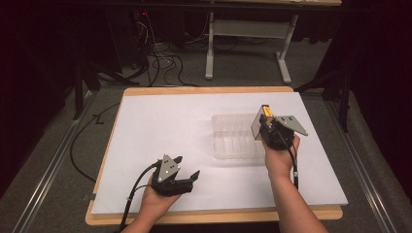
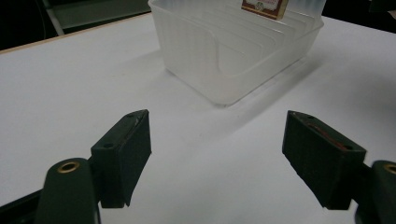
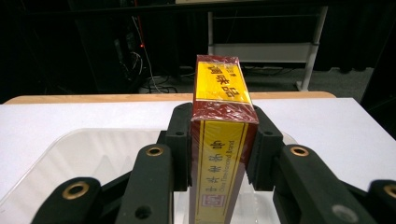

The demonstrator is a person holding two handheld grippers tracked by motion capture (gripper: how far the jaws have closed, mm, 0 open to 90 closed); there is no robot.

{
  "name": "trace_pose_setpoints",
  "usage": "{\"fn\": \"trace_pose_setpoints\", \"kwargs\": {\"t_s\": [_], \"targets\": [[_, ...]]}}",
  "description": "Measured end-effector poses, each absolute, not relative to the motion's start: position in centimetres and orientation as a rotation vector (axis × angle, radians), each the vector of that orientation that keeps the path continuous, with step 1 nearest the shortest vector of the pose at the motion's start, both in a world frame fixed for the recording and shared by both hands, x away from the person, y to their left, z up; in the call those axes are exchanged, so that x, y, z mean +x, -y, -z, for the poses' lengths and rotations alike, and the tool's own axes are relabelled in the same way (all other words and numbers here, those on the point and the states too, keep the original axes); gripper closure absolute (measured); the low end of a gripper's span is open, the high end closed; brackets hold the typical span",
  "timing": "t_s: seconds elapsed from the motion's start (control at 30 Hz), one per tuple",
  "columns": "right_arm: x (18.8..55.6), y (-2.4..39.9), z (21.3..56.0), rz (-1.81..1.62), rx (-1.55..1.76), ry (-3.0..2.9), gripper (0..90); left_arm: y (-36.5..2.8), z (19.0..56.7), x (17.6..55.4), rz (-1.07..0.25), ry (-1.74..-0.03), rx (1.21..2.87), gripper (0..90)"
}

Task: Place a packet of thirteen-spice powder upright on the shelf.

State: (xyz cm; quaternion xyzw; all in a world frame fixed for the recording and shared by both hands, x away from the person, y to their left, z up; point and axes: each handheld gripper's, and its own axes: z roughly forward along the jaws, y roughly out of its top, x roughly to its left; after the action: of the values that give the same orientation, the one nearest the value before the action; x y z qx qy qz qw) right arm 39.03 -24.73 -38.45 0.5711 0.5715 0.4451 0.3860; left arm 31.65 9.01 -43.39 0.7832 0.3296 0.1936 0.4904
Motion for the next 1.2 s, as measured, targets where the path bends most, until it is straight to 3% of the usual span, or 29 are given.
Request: {"fn": "trace_pose_setpoints", "kwargs": {"t_s": [1.2], "targets": [[40.0, 23.6, 42.7, -1.021, 1.466, -1.532, 67.4, -9.0, 43.5, 31.7, -0.469, -0.796, 1.908, 24.3]]}}
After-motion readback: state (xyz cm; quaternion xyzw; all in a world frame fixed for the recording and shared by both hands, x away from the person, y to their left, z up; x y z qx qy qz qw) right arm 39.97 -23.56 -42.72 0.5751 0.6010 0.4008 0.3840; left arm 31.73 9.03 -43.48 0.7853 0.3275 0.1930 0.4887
